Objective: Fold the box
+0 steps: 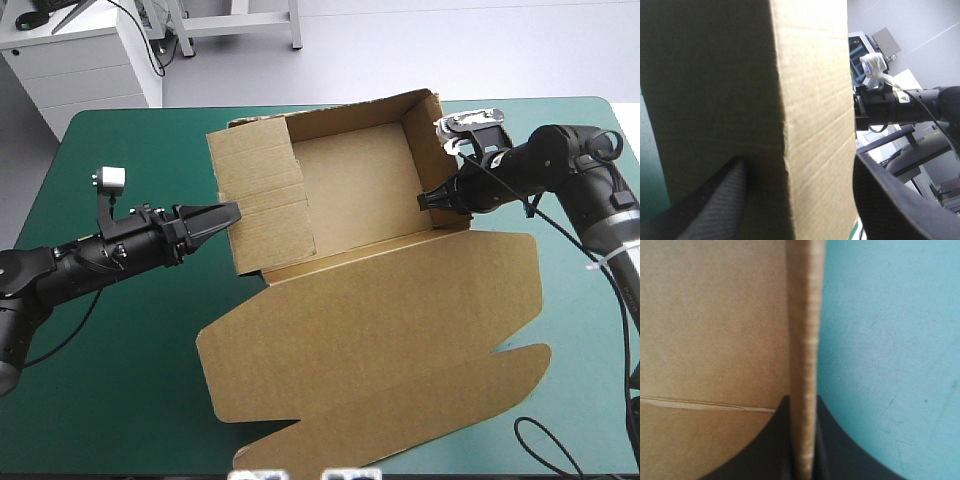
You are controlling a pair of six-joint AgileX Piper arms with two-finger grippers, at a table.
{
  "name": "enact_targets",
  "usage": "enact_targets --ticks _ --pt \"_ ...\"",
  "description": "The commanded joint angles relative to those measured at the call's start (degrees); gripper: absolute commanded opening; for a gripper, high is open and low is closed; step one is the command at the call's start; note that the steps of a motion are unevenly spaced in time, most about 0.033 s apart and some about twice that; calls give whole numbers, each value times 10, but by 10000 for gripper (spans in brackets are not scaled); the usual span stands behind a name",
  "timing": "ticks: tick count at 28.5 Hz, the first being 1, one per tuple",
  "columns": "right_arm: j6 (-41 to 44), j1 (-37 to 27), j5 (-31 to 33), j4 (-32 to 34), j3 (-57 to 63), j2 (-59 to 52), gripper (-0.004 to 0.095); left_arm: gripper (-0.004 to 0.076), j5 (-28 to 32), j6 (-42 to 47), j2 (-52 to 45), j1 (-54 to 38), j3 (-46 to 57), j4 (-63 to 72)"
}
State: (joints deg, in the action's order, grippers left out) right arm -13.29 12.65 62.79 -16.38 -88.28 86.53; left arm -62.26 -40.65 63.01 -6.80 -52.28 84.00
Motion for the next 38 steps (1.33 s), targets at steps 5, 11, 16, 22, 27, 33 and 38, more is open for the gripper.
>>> enact_targets --ticks 5,11,16,22,27,33,38 --pt "2 1 -46 -16 -15 -22 -5 438 19 165 -11 16 -102 -164" --pt "2 1 -49 -20 -15 -22 -3 438 65 327 -11 76 -161 -328" --pt "2 1 -51 -22 -18 -23 -3 438 104 387 -4 141 -161 -386" --pt "2 13 -50 -15 -18 -23 -3 438 176 457 9 239 -162 -460" --pt "29 57 -70 35 -18 -23 -3 438 186 544 28 287 -162 -554" --pt "55 82 -89 64 -18 -23 -4 438 184 653 42 305 -162 -654" --pt "57 82 -90 61 -18 -23 -4 438 171 743 42 310 -162 -743"
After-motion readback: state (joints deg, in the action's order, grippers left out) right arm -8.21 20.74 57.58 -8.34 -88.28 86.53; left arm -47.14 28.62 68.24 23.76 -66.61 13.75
